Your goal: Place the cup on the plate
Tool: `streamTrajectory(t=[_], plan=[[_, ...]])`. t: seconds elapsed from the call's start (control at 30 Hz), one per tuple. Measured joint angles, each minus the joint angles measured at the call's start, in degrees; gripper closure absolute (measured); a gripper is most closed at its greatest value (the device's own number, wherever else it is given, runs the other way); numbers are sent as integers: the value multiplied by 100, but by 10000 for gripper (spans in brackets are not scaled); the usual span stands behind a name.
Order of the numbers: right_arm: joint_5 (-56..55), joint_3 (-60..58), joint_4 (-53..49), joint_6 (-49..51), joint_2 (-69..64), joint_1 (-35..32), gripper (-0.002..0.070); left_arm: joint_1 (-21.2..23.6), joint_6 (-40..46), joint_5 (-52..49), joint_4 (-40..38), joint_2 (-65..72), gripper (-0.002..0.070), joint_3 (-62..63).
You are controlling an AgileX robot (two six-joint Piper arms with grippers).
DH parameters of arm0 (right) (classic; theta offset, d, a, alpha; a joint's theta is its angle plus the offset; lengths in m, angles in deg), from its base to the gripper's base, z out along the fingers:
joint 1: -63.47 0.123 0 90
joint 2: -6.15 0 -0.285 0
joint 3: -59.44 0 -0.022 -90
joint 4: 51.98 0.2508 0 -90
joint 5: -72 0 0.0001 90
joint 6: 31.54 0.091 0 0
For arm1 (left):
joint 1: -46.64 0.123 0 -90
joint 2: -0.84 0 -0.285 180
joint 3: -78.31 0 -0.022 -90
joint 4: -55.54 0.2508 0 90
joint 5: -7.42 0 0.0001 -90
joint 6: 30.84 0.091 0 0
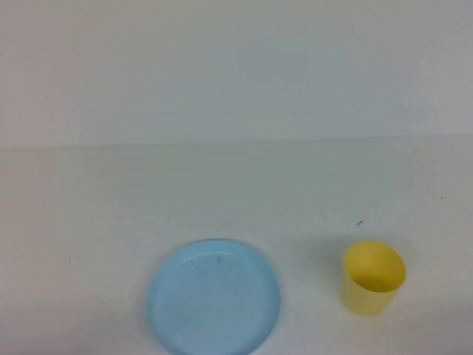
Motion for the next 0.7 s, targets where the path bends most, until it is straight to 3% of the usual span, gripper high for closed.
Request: streamTrajectory(t=[0.27,0.47,0.7], plan=[[0,0,-10,0,0,0,675,0,0,77,155,0,675,0],[-97,0,-20,0,0,0,675,0,12,979,177,0,675,0],[-1594,0,-29,0,0,0,675,0,-110,2106,133,0,675,4]])
